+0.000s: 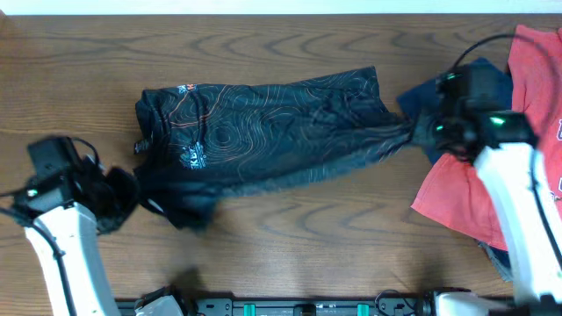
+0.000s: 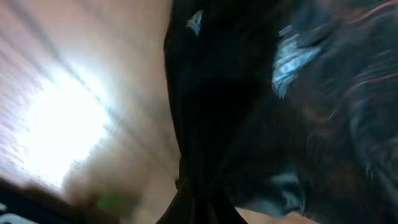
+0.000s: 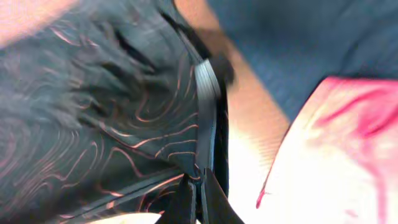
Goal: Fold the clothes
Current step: 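Lift the black shirt with both grippers and stretch it wide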
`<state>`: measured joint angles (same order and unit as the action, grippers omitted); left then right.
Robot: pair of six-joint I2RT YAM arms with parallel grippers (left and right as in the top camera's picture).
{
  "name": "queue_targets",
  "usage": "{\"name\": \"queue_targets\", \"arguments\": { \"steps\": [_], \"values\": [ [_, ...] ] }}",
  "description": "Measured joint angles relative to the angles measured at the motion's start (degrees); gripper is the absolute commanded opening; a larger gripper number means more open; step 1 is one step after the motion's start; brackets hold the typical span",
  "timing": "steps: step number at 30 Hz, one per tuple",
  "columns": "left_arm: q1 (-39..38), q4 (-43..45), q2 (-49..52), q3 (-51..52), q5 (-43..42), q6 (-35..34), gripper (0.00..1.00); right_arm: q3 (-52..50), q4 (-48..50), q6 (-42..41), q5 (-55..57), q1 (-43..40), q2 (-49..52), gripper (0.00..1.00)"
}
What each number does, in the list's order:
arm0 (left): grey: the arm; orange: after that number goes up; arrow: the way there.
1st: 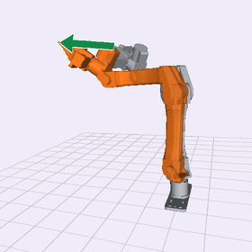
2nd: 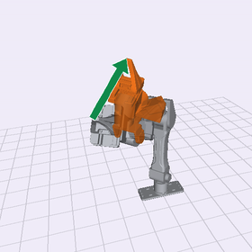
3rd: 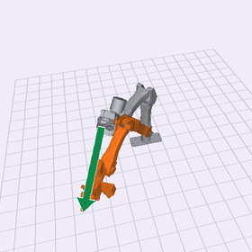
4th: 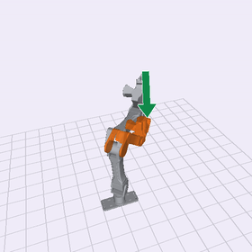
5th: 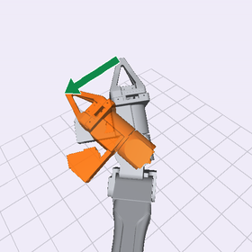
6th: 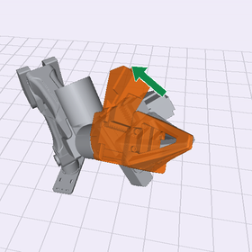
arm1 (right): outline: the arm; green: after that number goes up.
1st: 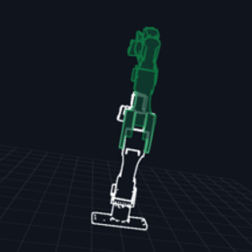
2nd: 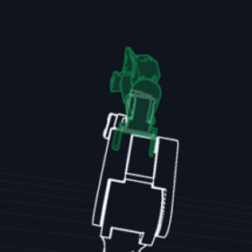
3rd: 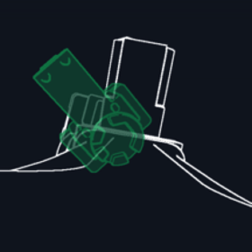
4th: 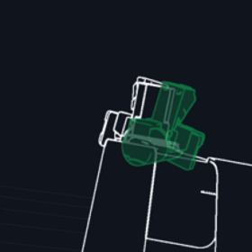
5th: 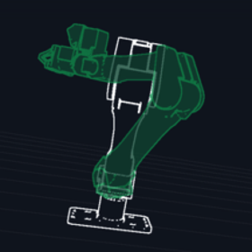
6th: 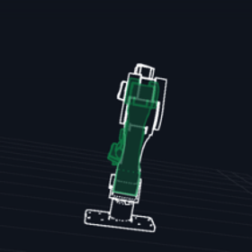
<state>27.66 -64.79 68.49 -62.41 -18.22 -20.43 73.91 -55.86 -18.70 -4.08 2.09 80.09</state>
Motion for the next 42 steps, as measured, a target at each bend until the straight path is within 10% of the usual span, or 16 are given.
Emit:
{"name": "queue_targets", "arguments": {
  "steps": [14,28,42],
  "values": [
    [-0.02,-9.88,0.02,-27.30,-1.11,0.87,0.06,3.19,-4.63,5.97,-0.46,-6.56,-10.16,0.01],
    [0.00,-18.34,-0.09,-55.91,-7.17,8.79,0.06,28.55,-6.49,11.78,-3.28,-8.72,-16.74,0.01],
    [-0.02,-11.41,7.02,-59.78,-8.00,10.43,0.06,34.10,-6.47,13.03,-5.46,-8.70,-6.93,0.01]
  ]
}}
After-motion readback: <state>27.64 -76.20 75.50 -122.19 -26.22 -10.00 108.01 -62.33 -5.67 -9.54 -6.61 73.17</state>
